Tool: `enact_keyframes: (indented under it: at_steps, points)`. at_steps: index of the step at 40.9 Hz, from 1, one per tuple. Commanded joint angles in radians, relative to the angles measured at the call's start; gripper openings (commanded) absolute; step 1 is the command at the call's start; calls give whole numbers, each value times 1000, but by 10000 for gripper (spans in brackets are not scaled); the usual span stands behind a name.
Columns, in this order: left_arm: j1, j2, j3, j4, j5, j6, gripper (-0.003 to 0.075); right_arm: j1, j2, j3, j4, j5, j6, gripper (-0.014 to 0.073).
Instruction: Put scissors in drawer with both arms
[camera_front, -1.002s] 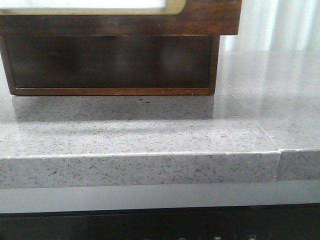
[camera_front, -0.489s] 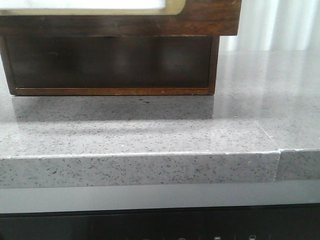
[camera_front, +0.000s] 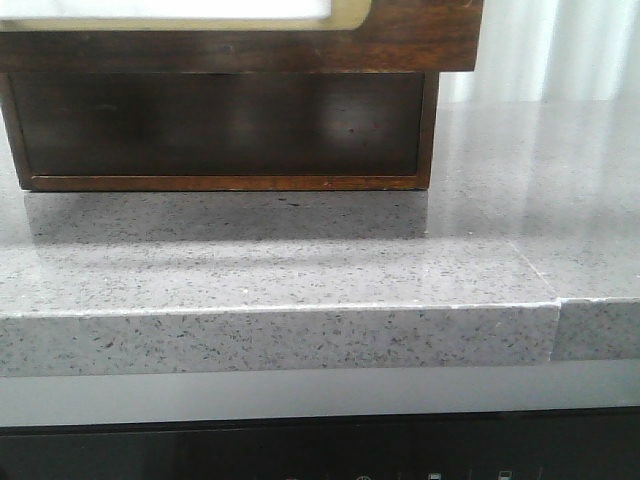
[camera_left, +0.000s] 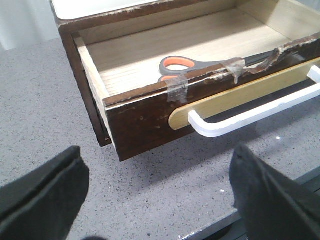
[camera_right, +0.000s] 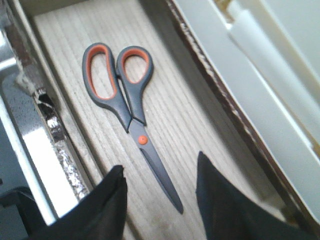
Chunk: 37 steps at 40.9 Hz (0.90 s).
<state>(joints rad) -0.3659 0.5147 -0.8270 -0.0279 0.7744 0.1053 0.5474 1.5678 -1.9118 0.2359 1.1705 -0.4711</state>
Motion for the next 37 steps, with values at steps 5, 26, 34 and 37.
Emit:
enact_keyframes:
  at_steps: [5,26,34,37]
  points:
    - [-7,5,-33,-9,-81,-6,566,-3,-176,3,-180,-6,280,359]
    - [-7,5,-33,-9,-81,-6,566,-3,-658,582,-230,-237,447,359]
    - [-7,5,-33,-9,-81,-6,566,-3,-810,719,-230,-240,447,359]
    - [-7,5,-33,-9,-81,-6,566,-3,-853,752,-230,-242,447,359]
